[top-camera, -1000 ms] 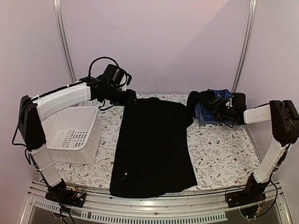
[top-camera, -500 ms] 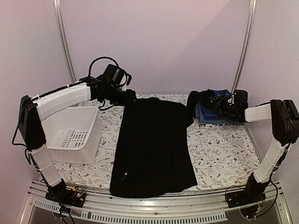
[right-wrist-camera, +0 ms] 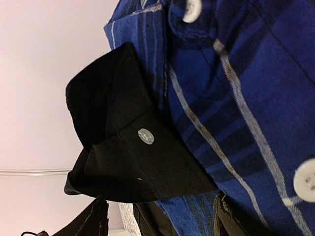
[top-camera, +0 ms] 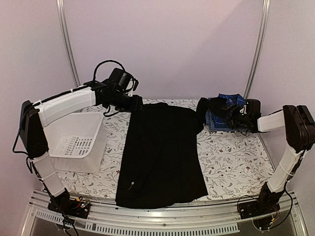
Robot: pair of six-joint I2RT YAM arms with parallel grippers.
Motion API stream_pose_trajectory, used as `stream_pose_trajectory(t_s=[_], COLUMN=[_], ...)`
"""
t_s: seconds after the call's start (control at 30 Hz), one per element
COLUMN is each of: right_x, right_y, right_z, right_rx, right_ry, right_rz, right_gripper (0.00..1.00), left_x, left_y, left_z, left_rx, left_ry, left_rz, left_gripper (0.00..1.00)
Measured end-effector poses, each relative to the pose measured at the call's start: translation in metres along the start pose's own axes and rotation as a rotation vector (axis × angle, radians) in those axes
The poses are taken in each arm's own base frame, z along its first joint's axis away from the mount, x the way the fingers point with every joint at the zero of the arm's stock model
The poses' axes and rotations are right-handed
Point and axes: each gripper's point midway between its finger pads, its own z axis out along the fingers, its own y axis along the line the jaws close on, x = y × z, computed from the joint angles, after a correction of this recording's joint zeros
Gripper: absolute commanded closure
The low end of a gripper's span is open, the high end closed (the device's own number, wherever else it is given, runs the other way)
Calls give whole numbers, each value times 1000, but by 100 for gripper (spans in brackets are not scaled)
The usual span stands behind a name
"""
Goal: Fold and stack the long sleeve shirts
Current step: Pick up the sleeve from the center of the board.
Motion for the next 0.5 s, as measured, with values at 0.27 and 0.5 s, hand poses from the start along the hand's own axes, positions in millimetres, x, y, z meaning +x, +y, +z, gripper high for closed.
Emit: stream_pose_trajectory(t_s=[0.27, 0.5], right_x=[1, -6], right_y=[2, 9], right_z=[-6, 2], right_rx=[-5, -16], right_ry=[-6, -11], right_rz=[-3, -10], right_gripper=[28, 33], left_x=[-2, -2], left_y=[-1, -1], left_z=[-1, -1], left_rx=[1, 1], left_ry=[-4, -5], left_rz=[0, 3], left_gripper=[43, 43])
